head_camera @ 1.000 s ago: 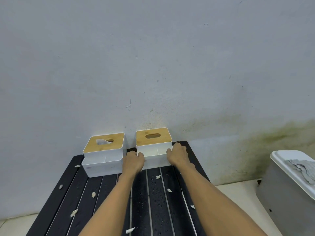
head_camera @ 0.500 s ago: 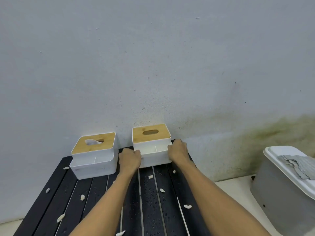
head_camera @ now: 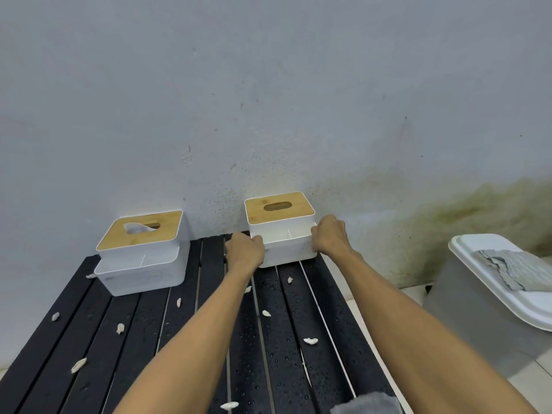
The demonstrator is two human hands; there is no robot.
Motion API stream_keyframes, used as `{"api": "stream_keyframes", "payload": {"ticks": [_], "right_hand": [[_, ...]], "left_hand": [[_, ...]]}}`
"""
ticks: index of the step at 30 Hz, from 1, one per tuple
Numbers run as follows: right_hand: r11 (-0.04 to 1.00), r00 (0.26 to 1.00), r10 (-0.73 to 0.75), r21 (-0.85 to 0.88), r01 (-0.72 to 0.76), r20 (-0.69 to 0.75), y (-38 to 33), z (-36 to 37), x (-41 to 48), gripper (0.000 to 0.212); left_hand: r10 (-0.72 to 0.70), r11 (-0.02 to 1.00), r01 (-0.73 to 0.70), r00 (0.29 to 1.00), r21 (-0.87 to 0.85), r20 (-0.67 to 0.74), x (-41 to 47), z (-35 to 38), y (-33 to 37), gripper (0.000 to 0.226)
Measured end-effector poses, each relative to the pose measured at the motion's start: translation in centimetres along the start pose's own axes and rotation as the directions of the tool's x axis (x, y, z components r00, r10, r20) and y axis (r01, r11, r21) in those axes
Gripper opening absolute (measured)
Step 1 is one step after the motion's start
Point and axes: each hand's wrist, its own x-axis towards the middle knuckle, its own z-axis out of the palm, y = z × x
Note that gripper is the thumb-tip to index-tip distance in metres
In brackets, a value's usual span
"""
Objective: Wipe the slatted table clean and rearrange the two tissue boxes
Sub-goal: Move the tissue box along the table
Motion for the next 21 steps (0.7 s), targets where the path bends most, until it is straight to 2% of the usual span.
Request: {"api": "stream_keyframes", "payload": {"ticks": [8, 12, 17, 21], "right_hand": [[1.000, 1.000, -0.007, 0.007, 0.007, 0.010, 1.6, 0.5, 1.4, 0.031], [0.998, 1.000, -0.010, 0.062, 0.008, 0.023, 2.0, 0.5, 1.8, 0.010], [0.998, 1.000, -0.017, 0.063, 0.017, 0.004, 2.2, 0.4, 1.8, 0.013], [0.999, 1.000, -0.005, 0.048, 0.004, 0.004, 2.1, 0.1, 0.8, 0.026]], "left_hand": [[-0.004, 1.000, 0.004, 1.000, -0.005, -0.004, 0.4, 0.9, -0.4, 0.031], [-0.012, 1.000, 0.012, 1.000, -0.022, -0.002, 0.5, 1.1, -0.2, 0.032], [-0.025, 0.999, 0.025, 1.000, -0.037, -0.001, 0.1, 1.2, -0.2, 0.032], [-0.024, 0.998, 0.024, 1.000, -0.051, -0.009, -0.7, 0.4, 0.0, 0.032]]}}
